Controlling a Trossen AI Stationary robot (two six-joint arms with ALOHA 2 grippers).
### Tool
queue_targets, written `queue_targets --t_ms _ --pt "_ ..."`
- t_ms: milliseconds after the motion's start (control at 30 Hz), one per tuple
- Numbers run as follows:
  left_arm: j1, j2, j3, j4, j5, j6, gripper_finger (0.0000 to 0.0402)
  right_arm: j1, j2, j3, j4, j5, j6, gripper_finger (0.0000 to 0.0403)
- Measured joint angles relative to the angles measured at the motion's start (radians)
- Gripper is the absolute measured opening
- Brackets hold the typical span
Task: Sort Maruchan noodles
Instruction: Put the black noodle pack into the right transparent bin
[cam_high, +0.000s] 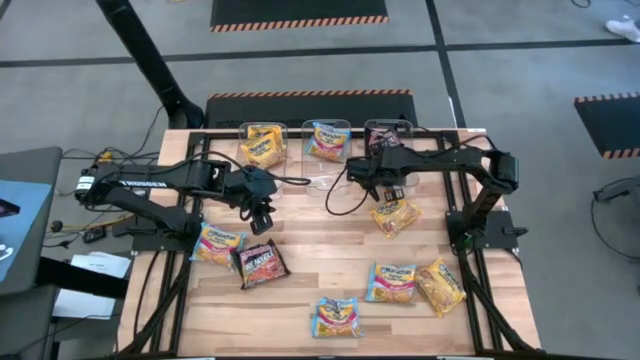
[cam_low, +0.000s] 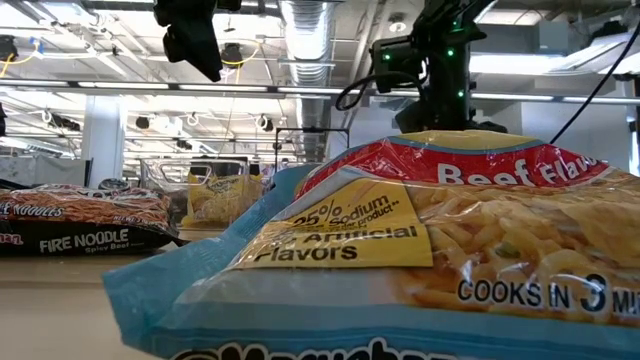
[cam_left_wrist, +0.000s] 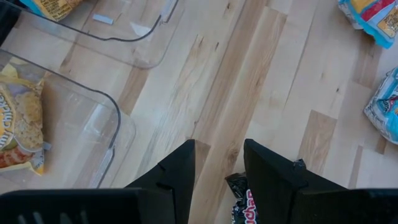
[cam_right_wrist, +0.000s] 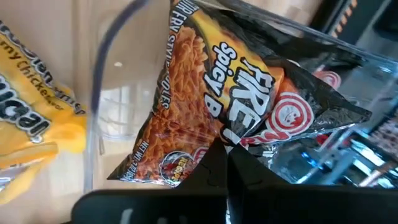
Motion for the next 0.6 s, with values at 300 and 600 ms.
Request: queue_targets --t_ms 300,600 --pt "0.0 0.0 0.0 0.0 0.0 -0.001 0.0123 -0.065 0.0 0.0 0.014 -0.117 0.043 0.0014" --pt "0.0 0.0 0.0 0.0 0.0 -0.002 0.0123 -0.088 0.0 0.0 0.033 -0.116 0.023 0.0056"
